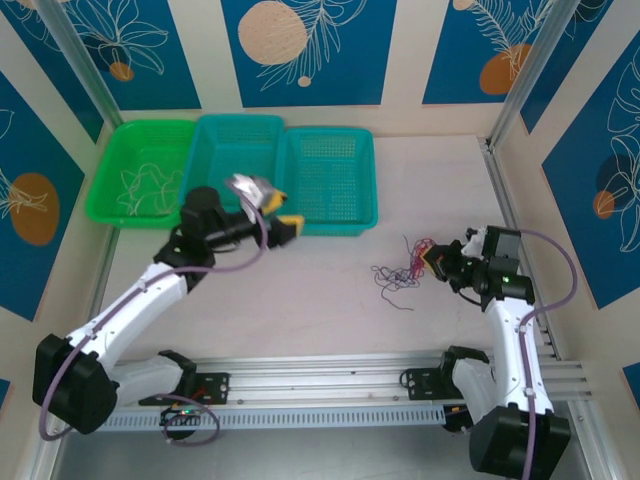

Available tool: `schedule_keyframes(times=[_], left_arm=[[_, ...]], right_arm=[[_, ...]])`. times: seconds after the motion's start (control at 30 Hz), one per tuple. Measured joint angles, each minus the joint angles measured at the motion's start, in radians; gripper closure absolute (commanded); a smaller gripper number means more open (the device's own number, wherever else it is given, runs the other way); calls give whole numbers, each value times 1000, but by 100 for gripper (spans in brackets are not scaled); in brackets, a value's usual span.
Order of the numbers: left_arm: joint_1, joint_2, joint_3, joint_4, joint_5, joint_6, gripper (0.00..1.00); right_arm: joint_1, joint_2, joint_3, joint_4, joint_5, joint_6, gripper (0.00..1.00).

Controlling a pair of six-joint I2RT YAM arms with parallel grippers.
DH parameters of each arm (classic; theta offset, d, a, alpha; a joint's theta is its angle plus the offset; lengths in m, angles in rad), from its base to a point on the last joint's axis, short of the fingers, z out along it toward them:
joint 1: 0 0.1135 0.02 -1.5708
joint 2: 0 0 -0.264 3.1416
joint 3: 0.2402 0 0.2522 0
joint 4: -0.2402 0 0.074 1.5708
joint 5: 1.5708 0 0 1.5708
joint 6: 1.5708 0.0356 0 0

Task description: Untangle the cables

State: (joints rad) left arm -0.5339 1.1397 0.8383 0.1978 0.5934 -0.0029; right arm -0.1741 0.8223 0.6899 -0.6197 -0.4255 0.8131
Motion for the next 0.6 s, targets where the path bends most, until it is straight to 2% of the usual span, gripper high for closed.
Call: schedule_keyframes(times=[0.1,0.17,0.33,0.47,0.53,0.57,0.6], left_arm=[[-127,-10,-53,-3,47,123,25],[-179,-13,-74,-3,64,191,25],[-246,2,-86,-2,60,330,27],[-289,71,-86,-2,45,414,32],[-307,117,-86,10,32,433,42],[-314,140,-86,21,25,439,53],[-317,162,-86,38,16,438,73]], right_arm=[[88,9,51,23,-9,6,100],[145,23,89,32,-8,6,100],[275,69,169,47,18,10,100],[360,118,220,56,44,14,100],[392,139,238,56,60,15,100],[407,149,247,56,68,17,100],[419,157,255,56,77,17,100]])
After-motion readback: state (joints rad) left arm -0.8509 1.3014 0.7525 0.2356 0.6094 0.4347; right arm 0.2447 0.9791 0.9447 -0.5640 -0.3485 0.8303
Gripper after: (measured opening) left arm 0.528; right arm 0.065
